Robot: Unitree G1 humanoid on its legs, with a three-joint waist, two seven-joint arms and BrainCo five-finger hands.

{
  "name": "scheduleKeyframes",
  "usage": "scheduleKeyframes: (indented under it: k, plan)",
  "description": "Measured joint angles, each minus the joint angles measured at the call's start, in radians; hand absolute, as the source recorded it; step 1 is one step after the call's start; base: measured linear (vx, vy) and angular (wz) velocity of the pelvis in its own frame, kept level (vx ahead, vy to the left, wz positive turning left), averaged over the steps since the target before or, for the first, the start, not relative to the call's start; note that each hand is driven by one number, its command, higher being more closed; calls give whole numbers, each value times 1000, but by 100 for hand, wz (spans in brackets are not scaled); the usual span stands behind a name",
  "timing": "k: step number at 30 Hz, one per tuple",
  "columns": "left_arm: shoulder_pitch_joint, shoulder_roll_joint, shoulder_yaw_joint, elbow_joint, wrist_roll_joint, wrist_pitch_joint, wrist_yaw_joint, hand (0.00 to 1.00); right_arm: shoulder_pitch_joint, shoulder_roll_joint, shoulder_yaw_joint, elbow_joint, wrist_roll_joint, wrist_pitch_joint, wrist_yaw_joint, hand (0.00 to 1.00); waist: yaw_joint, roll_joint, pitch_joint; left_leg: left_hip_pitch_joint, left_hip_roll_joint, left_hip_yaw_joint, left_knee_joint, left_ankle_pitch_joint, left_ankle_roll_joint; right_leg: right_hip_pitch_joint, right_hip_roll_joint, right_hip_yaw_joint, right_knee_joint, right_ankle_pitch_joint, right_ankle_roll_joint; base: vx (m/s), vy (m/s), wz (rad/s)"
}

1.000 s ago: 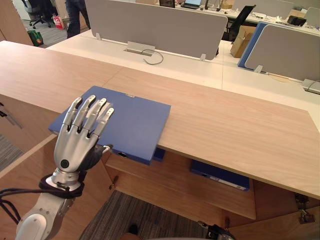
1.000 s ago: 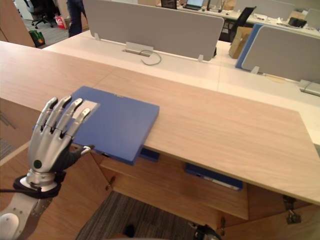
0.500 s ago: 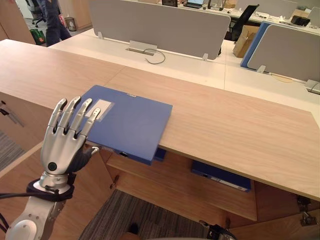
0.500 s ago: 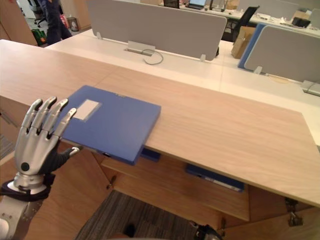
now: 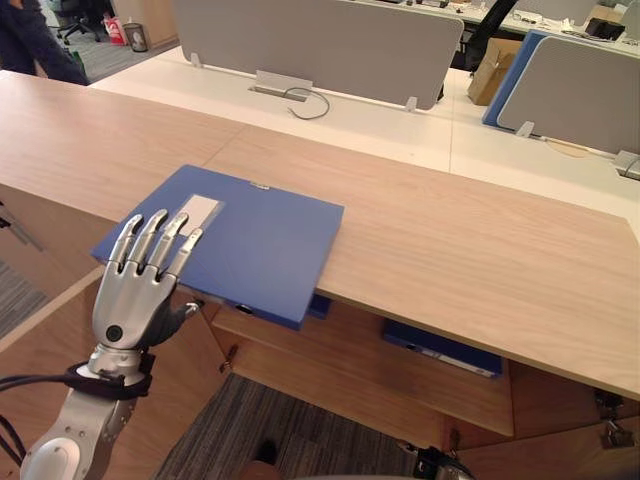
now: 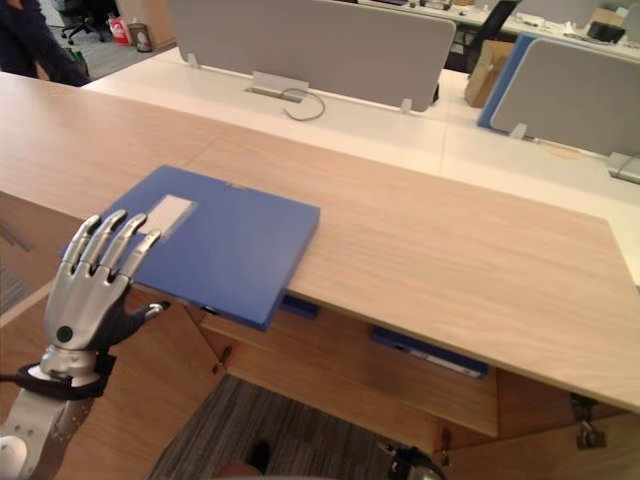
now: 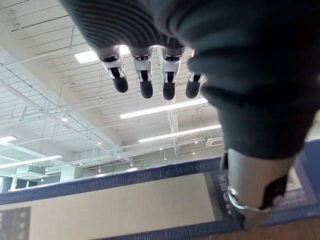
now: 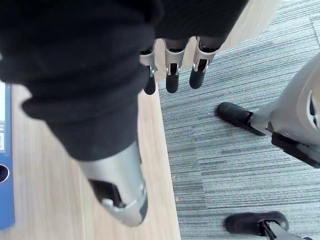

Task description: Walk over to the cabinet, pick up the folder, carry it to the office cabinet, place the folder inside the office cabinet, then close the office cabinet door

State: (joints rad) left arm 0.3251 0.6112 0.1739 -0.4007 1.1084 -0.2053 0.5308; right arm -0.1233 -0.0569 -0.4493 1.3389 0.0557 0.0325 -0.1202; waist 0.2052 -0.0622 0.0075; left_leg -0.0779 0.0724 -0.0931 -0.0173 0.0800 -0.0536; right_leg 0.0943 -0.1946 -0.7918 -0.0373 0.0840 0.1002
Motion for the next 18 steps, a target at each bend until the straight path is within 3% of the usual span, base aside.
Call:
scheduleKeyframes:
  k: [16,17,18]
  plan:
    - [-49,33,-100,121,33,-20,-50,0,2,0,-1,-3,-38,5,1,0,-29,12,2,28,3,29,-14,-2,-4,2,-3,28,4,-1,1,0,0,-4]
    - [-52,33,-100,126,35,-21,-51,100,2,0,-1,-3,-38,5,1,0,-31,14,1,29,3,30,-14,0,-2,2,-4,30,5,0,1,0,0,0]
    - [-55,33,-101,134,35,-21,-52,100,2,0,-1,-3,-38,5,1,0,-31,16,1,29,3,30,-14,0,-1,2,-4,30,5,0,1,0,0,0]
